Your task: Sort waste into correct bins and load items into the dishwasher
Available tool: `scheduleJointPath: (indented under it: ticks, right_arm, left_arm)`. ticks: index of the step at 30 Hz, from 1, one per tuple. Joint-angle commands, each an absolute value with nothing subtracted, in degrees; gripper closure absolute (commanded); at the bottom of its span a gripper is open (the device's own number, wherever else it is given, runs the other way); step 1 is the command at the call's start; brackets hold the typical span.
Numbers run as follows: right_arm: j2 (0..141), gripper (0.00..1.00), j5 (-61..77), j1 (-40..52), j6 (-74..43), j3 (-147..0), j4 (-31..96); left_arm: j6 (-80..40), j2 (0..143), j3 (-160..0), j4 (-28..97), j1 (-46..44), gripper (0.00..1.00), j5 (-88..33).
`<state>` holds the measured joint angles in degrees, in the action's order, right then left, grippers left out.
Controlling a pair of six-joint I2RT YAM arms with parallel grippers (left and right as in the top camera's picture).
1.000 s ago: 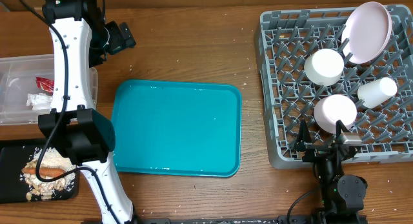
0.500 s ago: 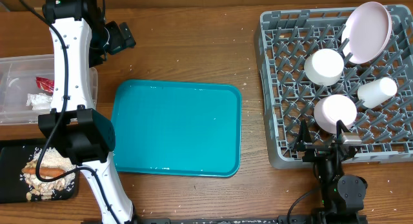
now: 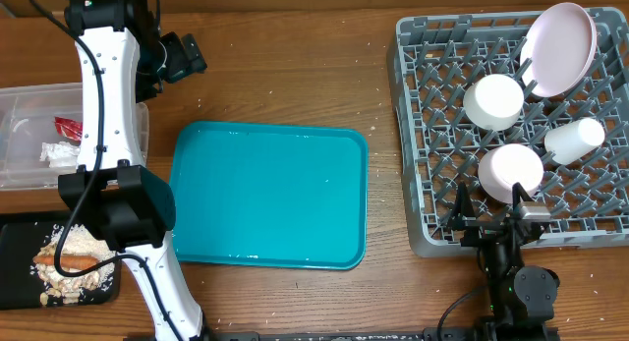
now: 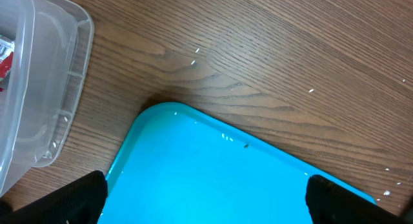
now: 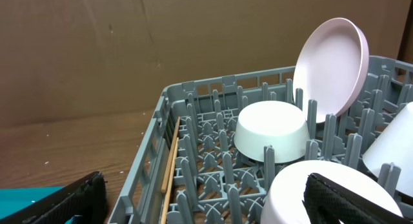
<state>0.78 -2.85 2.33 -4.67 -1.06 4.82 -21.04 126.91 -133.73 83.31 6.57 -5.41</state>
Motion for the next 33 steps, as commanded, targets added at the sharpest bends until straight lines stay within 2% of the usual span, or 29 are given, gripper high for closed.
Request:
scheduleJointPath:
  ticks: [1,7,15,20,27,33]
  right_arm:
    - [0.16,0.00,-3.07,2.22,-4.47,-0.47,4.60]
    - [0.16,0.00,-3.07,2.22,-4.47,-0.47,4.62]
    - [0.16,0.00,-3.07,2.22,-4.47,-0.47,4.60]
    - [0.16,0.00,-3.07,2.22,-4.47,-0.47,4.60]
    - [0.16,0.00,-3.07,2.22,-4.47,-0.47,4.60]
    - [0.16,0.00,-3.07,2.22,-4.47,-0.47,4.60]
  left_arm:
    - [-20.60,126.91,-133.71,84.55,6.31,0.00,-5.52]
    - [-20.62,126.61,-133.51,91.79,6.00,0.00,-5.87]
    - [-16.19,118.91,-130.28,84.97,-0.01,0.00,-1.61]
    - [-11.27,106.24,-111.55,68.18,-3.84,0.00,-0.91]
    - [-9.28,89.71,-81.76,52.34,-3.66,0.00,-0.91]
    - [-8.51,73.63,-55.42,32.32,-3.66,0.00,-0.91]
